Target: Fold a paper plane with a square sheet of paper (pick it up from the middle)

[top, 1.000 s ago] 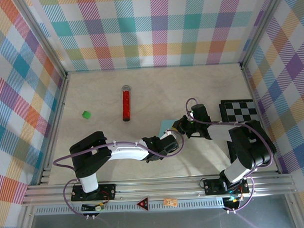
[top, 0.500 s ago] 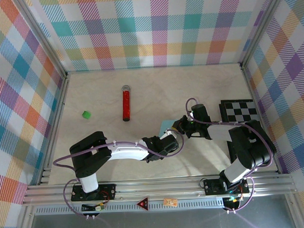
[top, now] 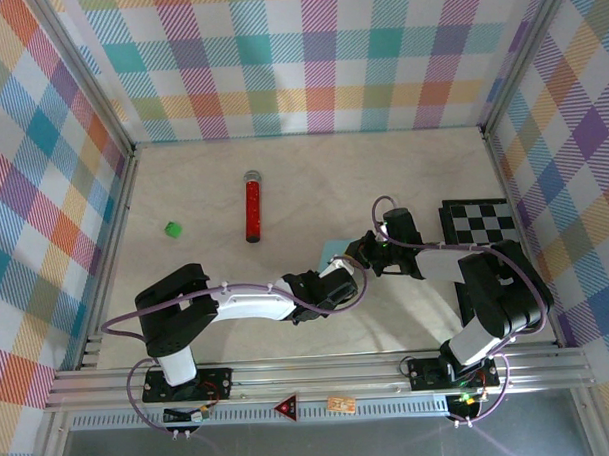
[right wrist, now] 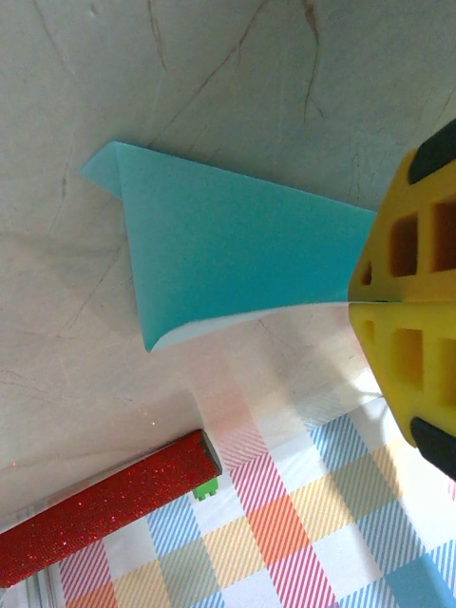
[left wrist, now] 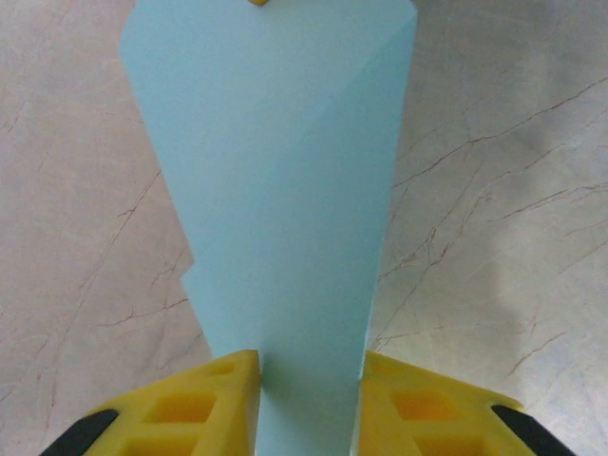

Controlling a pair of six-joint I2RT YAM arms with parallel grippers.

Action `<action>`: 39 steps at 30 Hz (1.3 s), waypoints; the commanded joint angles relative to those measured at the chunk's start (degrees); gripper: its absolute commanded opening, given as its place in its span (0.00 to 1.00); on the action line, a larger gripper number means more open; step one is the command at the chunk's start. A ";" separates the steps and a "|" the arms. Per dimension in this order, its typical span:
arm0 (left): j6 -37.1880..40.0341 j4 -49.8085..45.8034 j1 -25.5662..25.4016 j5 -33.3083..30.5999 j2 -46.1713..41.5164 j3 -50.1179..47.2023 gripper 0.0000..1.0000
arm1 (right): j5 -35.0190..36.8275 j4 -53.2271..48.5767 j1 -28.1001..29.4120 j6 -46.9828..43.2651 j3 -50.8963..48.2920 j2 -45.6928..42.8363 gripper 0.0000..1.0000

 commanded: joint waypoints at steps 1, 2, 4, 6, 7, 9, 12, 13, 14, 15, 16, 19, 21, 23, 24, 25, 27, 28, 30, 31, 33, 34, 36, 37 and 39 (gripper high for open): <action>-0.60 -0.15 -0.87 -0.60 -0.23 -1.03 0.32 | -0.47 0.34 -0.29 0.78 -0.14 -0.62 0.07; -0.45 -0.28 -0.87 -0.59 -0.14 -0.96 0.32 | -0.52 0.34 -0.29 0.73 -0.05 -0.61 0.07; -0.17 -0.38 -0.87 -0.75 0.00 -0.89 0.32 | -0.52 0.27 -0.28 0.77 -0.05 -0.81 0.07; 0.01 -0.39 -0.87 -0.92 0.15 -0.81 0.32 | -0.36 0.25 -0.28 0.73 -0.12 -0.98 0.07; 0.01 -0.39 -0.87 -1.08 0.13 -0.75 0.33 | -0.29 0.16 -0.22 0.70 -0.15 -1.05 0.07; 0.11 -0.43 -0.87 -1.28 0.22 -0.67 0.36 | -0.24 -0.05 -0.22 0.70 -0.16 -1.18 0.07; 0.14 -0.16 -0.87 -1.30 0.39 -0.75 0.33 | -0.51 0.26 -0.29 0.76 -0.05 -0.80 0.07; 0.19 -0.40 -0.87 -1.49 0.47 -0.66 0.34 | -0.64 0.47 -0.27 0.82 -0.07 -0.70 0.07; 0.17 -0.47 -0.87 -1.61 0.48 -0.66 0.34 | -0.70 0.56 -0.28 0.87 -0.13 -0.61 0.07; 0.19 -0.37 -0.87 -1.63 0.49 -0.74 0.34 | -0.77 0.62 -0.29 0.87 -0.18 -0.61 0.07; 0.19 -0.59 -0.87 -1.85 0.53 -0.75 0.35 | -0.69 0.55 -0.29 0.86 -0.14 -0.61 0.07; 0.19 -0.74 -0.86 -1.98 0.40 -1.05 0.36 | -0.69 0.61 -0.28 0.87 -0.29 -0.70 0.07; 0.27 -0.48 -0.87 -1.98 0.48 -1.31 0.36 | -0.60 0.78 -0.28 0.94 -0.32 -0.79 0.07; 0.28 -0.65 -0.87 -2.22 0.70 -1.17 0.36 | -0.69 0.74 -0.29 0.96 -0.31 -0.79 0.07; 0.36 -0.65 -0.85 -2.25 0.75 -1.18 0.36 | -0.68 0.73 -0.29 1.04 -0.31 -0.91 0.07; 0.31 -0.56 -0.87 -2.20 0.82 -1.14 0.36 | -0.69 0.76 -0.25 1.04 -0.32 -0.96 0.07; 0.28 -0.46 -0.87 -2.17 0.83 -1.22 0.36 | -0.60 0.70 -0.29 1.03 -0.36 -1.05 0.07; 0.23 -0.29 -0.87 -2.16 0.83 -1.33 0.36 | -0.60 0.66 -0.29 1.02 -0.31 -1.15 0.07; 0.19 -0.12 -0.87 -2.11 0.89 -1.45 0.34 | -0.60 0.60 -0.28 1.03 -0.33 -1.14 0.07; 0.19 -0.03 -0.87 -2.12 0.76 -1.45 0.34 | -0.63 0.58 -0.27 1.05 -0.25 -1.14 0.07; 0.32 0.16 -0.85 -1.91 0.70 -1.45 0.30 | -0.58 0.58 -0.24 1.01 -0.23 -1.26 0.07; 0.36 0.15 -0.85 -1.94 0.66 -1.43 0.29 | -0.58 0.57 -0.21 1.04 -0.32 -1.22 0.07; 0.45 0.21 -0.87 -1.97 0.63 -1.38 0.27 | -0.52 0.67 -0.22 1.03 -0.40 -1.31 0.07; 0.53 0.31 -0.87 -2.11 0.59 -1.47 0.26 | -0.47 0.59 -0.29 1.05 -0.40 -1.44 0.07; 0.58 0.36 -0.86 -2.16 0.57 -1.48 0.25 | -0.38 0.44 -0.26 1.05 -0.49 -1.73 0.07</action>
